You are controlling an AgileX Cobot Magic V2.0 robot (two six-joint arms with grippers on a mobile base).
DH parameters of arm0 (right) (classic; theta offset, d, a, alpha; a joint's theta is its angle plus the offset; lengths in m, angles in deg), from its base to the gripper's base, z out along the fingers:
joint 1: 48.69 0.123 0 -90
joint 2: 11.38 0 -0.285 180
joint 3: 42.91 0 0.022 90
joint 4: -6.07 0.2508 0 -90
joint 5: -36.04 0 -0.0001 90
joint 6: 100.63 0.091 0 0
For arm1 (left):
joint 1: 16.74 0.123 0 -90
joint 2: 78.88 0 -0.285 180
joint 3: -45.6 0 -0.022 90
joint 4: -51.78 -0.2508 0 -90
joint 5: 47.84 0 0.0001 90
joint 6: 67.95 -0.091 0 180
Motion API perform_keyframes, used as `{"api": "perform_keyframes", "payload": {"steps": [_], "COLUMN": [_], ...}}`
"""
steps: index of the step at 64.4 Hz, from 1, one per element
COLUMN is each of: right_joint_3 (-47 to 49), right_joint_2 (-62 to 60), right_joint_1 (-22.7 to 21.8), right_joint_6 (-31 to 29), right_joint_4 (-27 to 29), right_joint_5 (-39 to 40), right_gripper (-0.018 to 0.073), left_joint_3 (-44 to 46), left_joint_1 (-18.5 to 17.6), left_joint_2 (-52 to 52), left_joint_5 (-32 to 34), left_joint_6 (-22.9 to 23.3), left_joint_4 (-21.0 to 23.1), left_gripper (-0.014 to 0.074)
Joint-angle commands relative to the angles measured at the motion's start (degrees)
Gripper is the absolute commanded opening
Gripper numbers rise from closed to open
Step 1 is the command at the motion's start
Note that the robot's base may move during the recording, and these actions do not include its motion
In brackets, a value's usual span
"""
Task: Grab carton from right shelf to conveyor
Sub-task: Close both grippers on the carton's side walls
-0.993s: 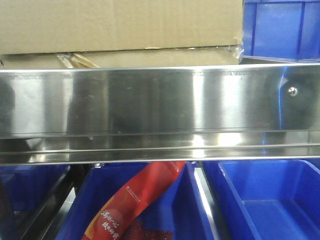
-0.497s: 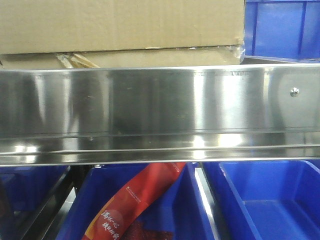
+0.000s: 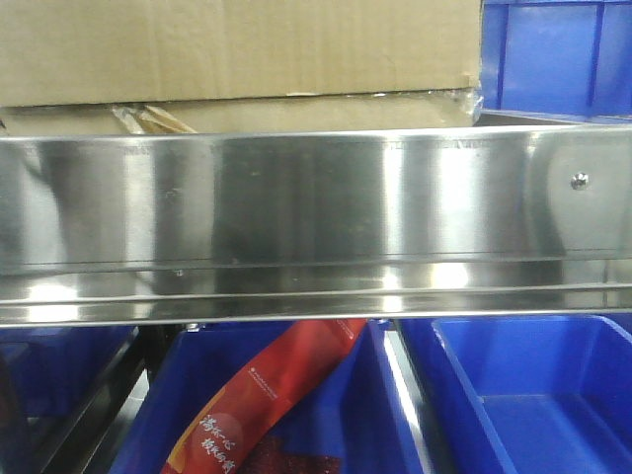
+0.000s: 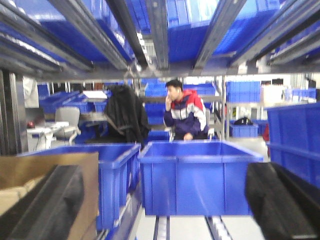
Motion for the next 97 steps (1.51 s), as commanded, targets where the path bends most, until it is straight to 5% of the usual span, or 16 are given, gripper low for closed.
{"api": "perform_keyframes", "payload": {"steps": [1, 14, 23, 35, 48, 63, 73, 97], "right_joint_3": [0.8, 7.9, 18.0, 36.1, 59.0, 82.2, 90.5, 91.2], "right_joint_2": [2.5, 9.4, 17.4, 31.1, 45.9, 62.0, 70.7, 81.1], "right_joint_1": [1.2, 10.2, 16.7, 19.9, 19.9, 19.9, 19.9, 19.9], "right_joint_6": [-0.6, -0.6, -0.6, -0.6, 0.8, 2.0, 3.5, 6.0], "right_joint_4": [0.0, 0.4, 0.4, 0.4, 0.4, -0.5, -3.6, -5.3], "right_joint_5": [2.0, -3.8, -11.4, -28.0, -47.2, -65.8, -65.9, -65.9], "right_gripper": [0.0569, 0.0569, 0.0569, 0.0569, 0.0569, 0.0569, 0.0569, 0.0569], "left_joint_3": [1.2, 6.9, 14.9, 31.3, 47.5, 57.6, 57.9, 57.9], "left_joint_1": [-6.8, -23.4, -28.1, -25.2, -17.3, -12.5, -11.2, -7.7], "left_joint_2": [3.1, 12.4, 21.1, 33.5, 45.4, 54.0, 57.3, 64.3], "left_joint_5": [0.6, -3.2, -7.1, -21.5, -38.4, -46.7, -46.7, -46.7], "left_joint_6": [-0.1, -0.3, 0.3, 7.0, 14.1, 14.7, 14.7, 14.7], "left_joint_4": [1.2, 0.4, 0.0, -2.5, -6.2, -6.4, -7.6, -7.6], "left_gripper": [0.0435, 0.0435, 0.0435, 0.0435, 0.0435, 0.0435, 0.0435, 0.0435]}}
